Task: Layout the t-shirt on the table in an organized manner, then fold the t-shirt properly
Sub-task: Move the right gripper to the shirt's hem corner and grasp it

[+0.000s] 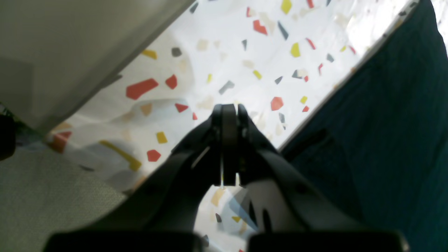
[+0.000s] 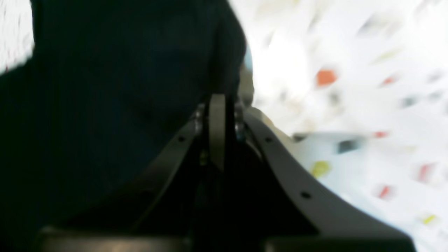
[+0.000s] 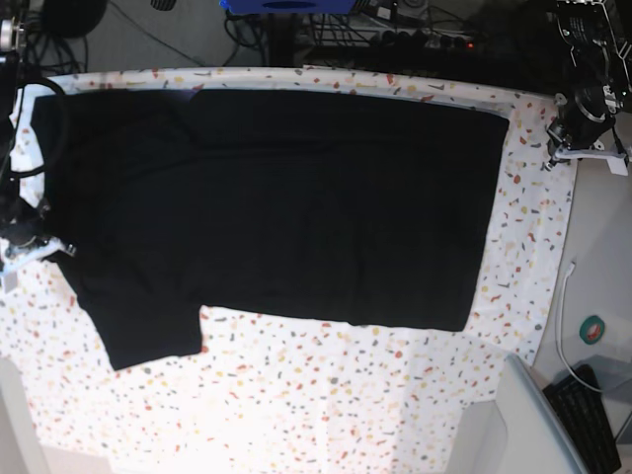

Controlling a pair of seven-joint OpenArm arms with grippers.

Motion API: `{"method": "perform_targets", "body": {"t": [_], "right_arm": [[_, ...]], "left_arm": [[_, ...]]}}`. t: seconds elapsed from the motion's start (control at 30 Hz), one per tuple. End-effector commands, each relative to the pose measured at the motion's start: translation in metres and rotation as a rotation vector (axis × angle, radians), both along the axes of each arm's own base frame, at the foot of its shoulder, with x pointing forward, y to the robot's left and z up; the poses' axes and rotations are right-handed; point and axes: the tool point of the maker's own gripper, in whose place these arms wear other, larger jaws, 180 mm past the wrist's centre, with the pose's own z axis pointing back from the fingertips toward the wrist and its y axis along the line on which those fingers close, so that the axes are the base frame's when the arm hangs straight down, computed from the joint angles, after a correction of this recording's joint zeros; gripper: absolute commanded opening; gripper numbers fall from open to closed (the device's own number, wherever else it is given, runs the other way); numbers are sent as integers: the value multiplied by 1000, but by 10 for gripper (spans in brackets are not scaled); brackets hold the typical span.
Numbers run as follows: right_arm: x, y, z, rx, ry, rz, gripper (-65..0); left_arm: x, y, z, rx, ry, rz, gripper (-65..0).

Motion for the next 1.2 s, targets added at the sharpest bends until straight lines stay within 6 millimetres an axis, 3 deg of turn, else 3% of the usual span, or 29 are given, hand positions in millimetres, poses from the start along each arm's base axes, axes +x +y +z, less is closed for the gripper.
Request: {"method": "perform_targets", "body": {"t": [0.0, 0.07, 0.13, 0.27, 0.53, 0.67, 0.73, 0.8, 0.87, 0.93, 1.0, 1.17], "right_arm": [[11, -6, 20, -20, -42, 8, -650], [7, 5, 31, -26, -25, 31, -650], [4, 29, 40, 6, -32, 55, -650], [-16, 55, 51, 114, -25, -3, -650], [-61, 72, 49, 247, 38, -159, -650], [-75, 84, 53, 279, 84, -135, -648], [-76, 98, 62, 297, 73, -107, -477], [-77, 105, 72, 296, 54, -88, -350], [-72, 104, 79, 285, 26, -87, -285], [-54, 96, 82, 275, -9, -108, -281], [-31, 69, 78, 215, -22, -146, -278], [22, 13, 37, 119, 48, -277, -275]], "left_arm": [[7, 9, 12, 32, -32, -5, -650], [7, 9, 12, 32, -32, -5, -650], [8, 9, 12, 32, -33, -4, -650], [8, 9, 12, 32, -33, -4, -650], [8, 9, 12, 33, -34, -3, -650], [8, 9, 12, 32, -33, -4, -650], [8, 9, 12, 32, -33, -4, -650], [8, 10, 13, 34, -35, 0, -650], [8, 11, 13, 34, -35, 1, -650], [8, 12, 14, 36, -36, 2, -650], [8, 12, 14, 36, -36, 2, -650], [8, 12, 14, 36, -36, 2, -650]]}}
